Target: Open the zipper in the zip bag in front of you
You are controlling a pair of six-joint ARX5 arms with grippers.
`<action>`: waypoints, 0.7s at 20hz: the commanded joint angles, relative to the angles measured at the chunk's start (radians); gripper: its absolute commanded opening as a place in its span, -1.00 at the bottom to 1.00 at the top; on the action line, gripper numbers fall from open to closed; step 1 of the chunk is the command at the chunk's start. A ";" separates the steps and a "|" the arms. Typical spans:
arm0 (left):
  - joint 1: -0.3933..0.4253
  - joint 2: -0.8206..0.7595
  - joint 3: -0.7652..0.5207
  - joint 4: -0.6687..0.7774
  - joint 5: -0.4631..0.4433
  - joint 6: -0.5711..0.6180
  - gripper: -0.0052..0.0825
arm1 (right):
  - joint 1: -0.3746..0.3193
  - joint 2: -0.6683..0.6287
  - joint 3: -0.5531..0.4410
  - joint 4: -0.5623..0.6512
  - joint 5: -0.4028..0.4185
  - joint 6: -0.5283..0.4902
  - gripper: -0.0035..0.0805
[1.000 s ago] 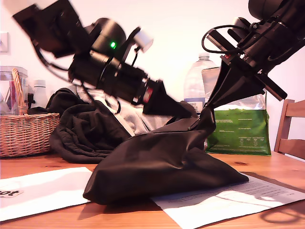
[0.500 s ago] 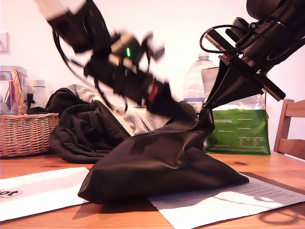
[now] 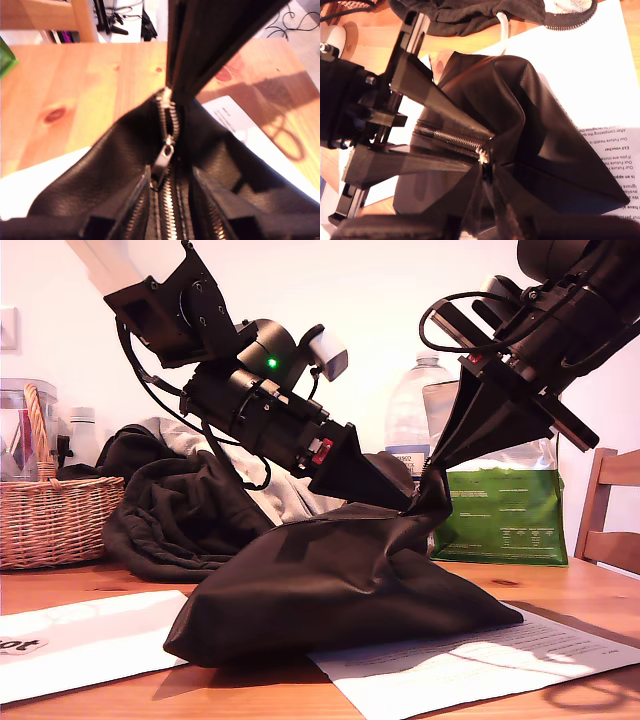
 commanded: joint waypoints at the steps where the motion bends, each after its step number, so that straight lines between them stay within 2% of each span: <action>1: -0.002 0.018 0.006 0.018 0.002 0.006 -0.34 | 0.011 0.005 -0.001 0.000 -0.008 -0.003 -0.95; 8: -0.017 0.045 0.006 0.024 -0.004 0.006 -0.36 | 0.011 0.005 -0.001 -0.001 -0.009 -0.003 -0.95; 11: -0.017 0.046 0.006 0.031 -0.020 0.006 -0.52 | 0.011 0.005 -0.001 -0.001 -0.012 -0.003 -0.95; 14: -0.017 0.046 0.006 0.030 -0.051 0.007 -0.56 | 0.011 0.005 -0.001 0.000 -0.034 -0.003 -0.95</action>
